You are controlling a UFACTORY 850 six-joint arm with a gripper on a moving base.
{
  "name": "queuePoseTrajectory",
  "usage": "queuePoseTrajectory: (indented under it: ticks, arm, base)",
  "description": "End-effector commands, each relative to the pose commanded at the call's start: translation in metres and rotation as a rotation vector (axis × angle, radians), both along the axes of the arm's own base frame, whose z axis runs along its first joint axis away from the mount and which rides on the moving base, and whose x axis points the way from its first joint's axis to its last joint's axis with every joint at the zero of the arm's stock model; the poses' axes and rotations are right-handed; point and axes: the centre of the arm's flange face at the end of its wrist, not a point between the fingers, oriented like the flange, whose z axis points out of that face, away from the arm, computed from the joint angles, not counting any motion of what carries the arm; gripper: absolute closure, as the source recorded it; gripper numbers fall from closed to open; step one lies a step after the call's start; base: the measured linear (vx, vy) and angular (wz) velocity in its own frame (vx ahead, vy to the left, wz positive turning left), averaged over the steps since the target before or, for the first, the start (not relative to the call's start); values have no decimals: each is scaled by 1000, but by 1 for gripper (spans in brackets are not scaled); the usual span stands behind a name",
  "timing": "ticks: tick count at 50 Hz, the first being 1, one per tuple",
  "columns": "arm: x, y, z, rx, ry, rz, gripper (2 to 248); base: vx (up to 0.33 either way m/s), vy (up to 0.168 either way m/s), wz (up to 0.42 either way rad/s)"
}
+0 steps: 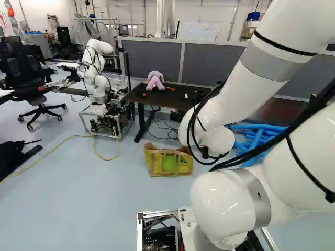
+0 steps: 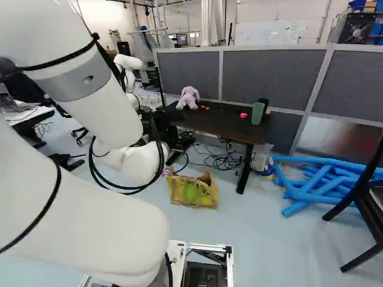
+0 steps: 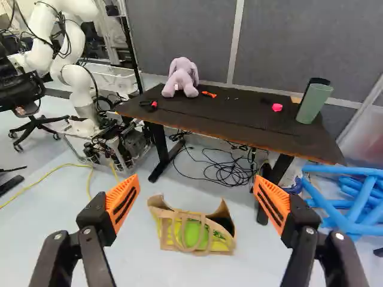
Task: Pick up the bag on the ground and place it on the table
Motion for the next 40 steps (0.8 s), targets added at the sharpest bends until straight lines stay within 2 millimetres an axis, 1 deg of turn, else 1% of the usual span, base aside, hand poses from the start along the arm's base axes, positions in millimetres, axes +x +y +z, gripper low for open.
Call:
queuePoseTrajectory:
  ticks: [14,34,35,40]
  arm:
    - [0,0,0,0,0,0,3]
    - [0,0,0,0,0,0,3]
    - [4,0,1,0,2,0,3]
    - [9,0,1,0,4,0,3]
  base:
    - [213,1,-13]
    - [98,1,-4]
    - [82,3,-8]
    - [46,1,0]
